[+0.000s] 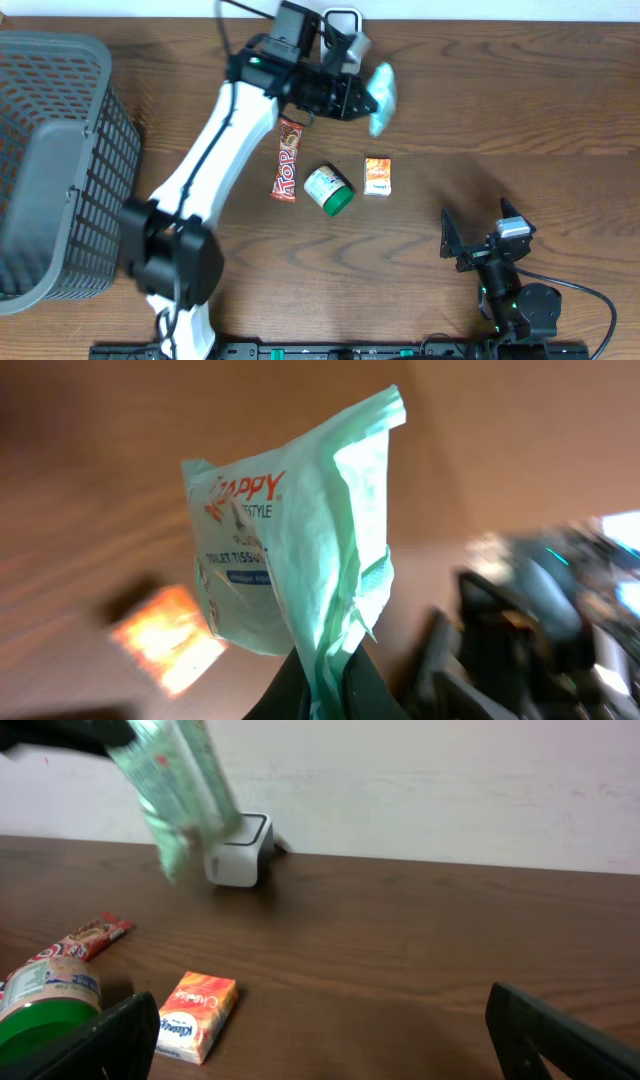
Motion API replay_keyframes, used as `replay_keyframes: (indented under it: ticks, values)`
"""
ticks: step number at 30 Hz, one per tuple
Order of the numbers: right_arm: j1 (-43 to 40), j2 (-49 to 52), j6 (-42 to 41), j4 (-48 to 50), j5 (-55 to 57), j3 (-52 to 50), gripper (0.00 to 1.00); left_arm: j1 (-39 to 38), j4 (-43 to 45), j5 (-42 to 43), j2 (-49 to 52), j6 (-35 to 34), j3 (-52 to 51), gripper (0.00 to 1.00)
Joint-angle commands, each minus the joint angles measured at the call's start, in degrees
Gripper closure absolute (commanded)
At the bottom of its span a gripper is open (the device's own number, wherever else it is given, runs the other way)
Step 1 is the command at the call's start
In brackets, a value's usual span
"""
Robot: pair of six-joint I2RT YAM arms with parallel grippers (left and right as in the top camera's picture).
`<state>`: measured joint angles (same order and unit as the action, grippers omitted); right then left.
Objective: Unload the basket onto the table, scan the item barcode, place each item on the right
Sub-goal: 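Carry the wipes packet over the table toward the white scanner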
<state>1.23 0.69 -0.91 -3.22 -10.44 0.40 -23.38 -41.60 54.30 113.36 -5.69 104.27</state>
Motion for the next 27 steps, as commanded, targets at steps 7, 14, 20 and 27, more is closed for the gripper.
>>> replay_keyframes:
  ticks: [7, 14, 20, 27]
  values:
    - [0.26, -0.31, -0.74, -0.26, 0.31, -0.09, 0.01, -0.17, 1.25, 28.98, 12.13, 10.6, -0.02, 0.93]
    - [0.26, -0.31, -0.76, -0.24, 0.31, -0.09, 0.01, -0.28, 1.2, 32.72, 19.17, 10.12, -0.04, 0.93]
    - [0.26, -0.31, -0.76, -0.24, 0.31, -0.09, 0.01, -0.28, 1.18, 32.59, 21.29, 10.1, -0.04, 0.93]
    - [0.26, -0.31, -0.74, -0.26, 0.28, -0.09, 0.01, -0.15, 1.25, 32.04, 21.29, 9.07, -0.04, 0.92]
